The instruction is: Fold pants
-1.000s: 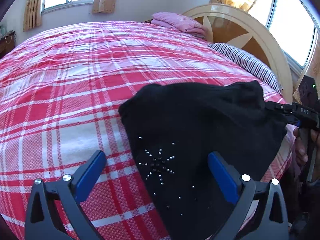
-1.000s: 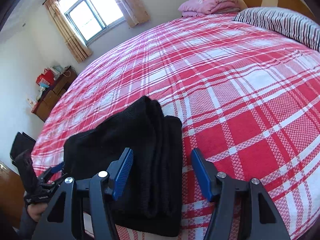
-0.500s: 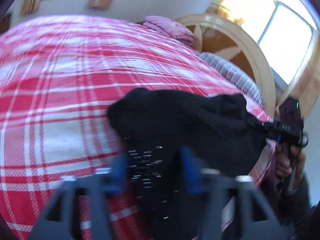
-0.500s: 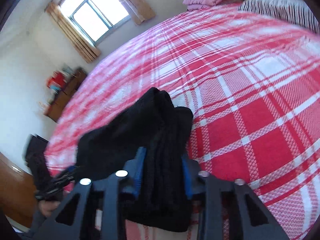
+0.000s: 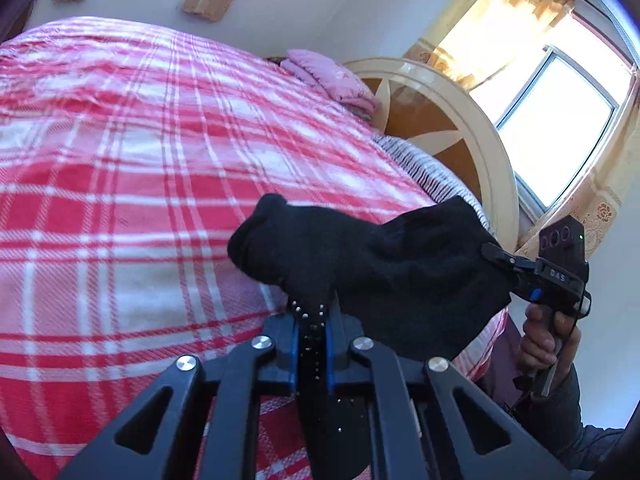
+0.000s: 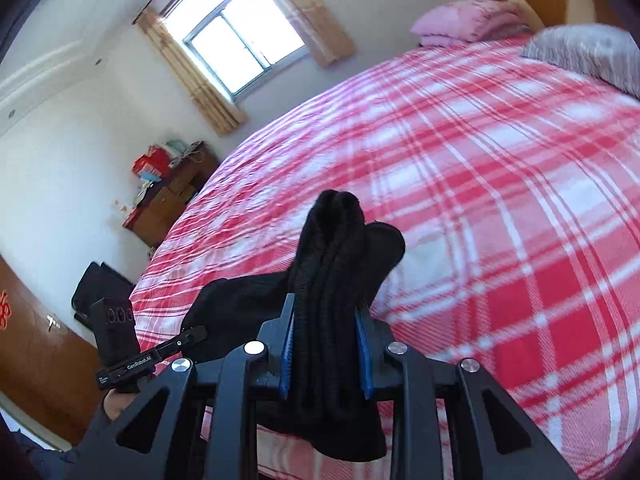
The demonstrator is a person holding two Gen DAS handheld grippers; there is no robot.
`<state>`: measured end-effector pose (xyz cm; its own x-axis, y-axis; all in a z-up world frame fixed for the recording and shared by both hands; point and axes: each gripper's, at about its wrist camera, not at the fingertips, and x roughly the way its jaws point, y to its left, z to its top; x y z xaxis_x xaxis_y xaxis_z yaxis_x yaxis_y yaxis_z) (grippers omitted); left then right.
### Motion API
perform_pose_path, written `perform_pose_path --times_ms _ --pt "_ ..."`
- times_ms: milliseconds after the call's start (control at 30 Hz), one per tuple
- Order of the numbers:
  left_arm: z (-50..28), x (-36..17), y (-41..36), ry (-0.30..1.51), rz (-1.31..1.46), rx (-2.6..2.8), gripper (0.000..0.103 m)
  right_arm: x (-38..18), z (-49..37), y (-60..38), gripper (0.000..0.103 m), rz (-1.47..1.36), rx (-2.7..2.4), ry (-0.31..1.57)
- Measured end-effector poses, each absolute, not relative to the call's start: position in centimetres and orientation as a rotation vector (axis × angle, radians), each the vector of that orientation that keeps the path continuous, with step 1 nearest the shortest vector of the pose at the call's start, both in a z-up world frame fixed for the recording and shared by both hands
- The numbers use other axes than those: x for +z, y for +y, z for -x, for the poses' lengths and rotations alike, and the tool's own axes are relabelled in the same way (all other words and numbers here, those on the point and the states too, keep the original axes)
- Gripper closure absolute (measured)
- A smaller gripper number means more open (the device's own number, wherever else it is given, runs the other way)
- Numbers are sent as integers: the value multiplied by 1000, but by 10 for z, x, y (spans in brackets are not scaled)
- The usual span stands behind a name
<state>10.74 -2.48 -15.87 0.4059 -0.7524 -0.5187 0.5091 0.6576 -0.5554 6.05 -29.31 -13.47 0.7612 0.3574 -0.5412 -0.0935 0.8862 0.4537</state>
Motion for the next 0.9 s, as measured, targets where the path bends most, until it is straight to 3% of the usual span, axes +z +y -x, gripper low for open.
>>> perform_pose_path --times_ms 267,500,667,800,833,867,900 --pt "-124 -127 57 723 329 -663 93 -116 -141 -224 77 -323 412 682" --pt "-133 -119 148 652 302 -420 93 -132 -235 -119 77 -219 591 733" --pt "-133 -137 190 648 275 -288 93 -166 -278 -59 76 -162 638 773" --pt "-146 -179 206 743 282 -231 92 -212 -304 -37 75 -145 591 884" --pt "-149 -186 209 760 279 -217 83 -221 -307 -38 71 -136 560 898" --pt "-151 -193 209 774 276 -197 66 -229 -311 -43 66 -153 544 913" --pt "-152 -200 211 781 271 -157 56 -238 -314 -52 52 -188 523 930"
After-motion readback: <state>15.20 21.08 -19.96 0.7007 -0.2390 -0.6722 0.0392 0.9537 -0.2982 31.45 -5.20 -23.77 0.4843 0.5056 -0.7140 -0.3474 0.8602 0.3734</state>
